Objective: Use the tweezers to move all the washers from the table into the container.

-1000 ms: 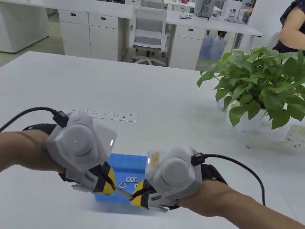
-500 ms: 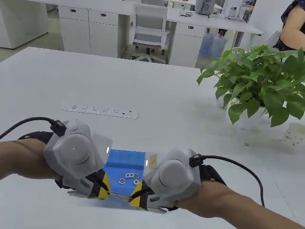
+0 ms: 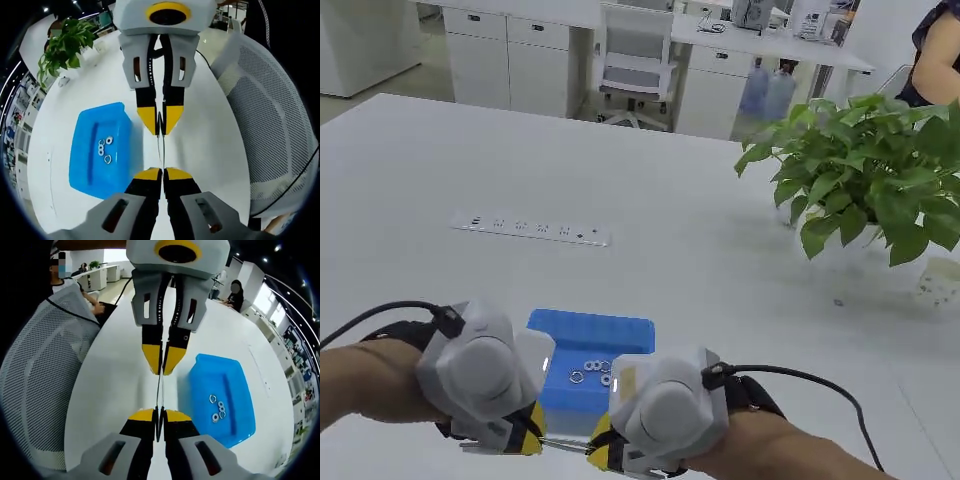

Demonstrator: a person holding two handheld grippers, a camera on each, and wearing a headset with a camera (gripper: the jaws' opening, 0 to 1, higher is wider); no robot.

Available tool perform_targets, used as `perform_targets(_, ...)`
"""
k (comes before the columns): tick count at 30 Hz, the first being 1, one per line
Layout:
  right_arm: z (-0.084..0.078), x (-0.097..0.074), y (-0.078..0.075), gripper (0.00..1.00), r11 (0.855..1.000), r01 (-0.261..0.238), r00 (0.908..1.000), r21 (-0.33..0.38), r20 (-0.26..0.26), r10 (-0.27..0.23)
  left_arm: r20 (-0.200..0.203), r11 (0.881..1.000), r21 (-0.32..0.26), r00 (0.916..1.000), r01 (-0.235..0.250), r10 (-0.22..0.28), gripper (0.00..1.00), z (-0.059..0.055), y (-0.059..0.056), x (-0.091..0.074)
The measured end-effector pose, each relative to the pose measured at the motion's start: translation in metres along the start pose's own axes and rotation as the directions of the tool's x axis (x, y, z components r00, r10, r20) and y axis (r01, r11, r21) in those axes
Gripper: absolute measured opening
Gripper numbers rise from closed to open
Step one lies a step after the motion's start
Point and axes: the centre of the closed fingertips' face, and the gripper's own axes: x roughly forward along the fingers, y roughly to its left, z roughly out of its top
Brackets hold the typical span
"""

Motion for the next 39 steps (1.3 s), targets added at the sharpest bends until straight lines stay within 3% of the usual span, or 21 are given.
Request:
perform_targets(6, -0.009, 0.012, 0.004, 0.07, 0.999, -0.021, 0.9997, 0.039, -0.008, 0.021, -0.006, 1.0, -0.004, 1.0, 0.003, -0.003, 0.06, -0.006, -0.004, 0.013)
perform_targets(22, -0.025, 0.028, 0.012, 0.08, 0.996, -0.058, 0.9966, 0.063, -0.054, 0.062, -0.019, 1.0, -0.007, 0.9995, 0.026, -0.026, 0.06, -0.014, -0.01, 0.034)
perform_targets(39, -0.026, 0.03, 0.011, 0.11, 0.994, -0.067, 0.9964, 0.083, -0.046, 0.071, -0.019, 0.999, -0.03, 0.9995, 0.023, -0.024, 0.07, -0.019, -0.01, 0.039)
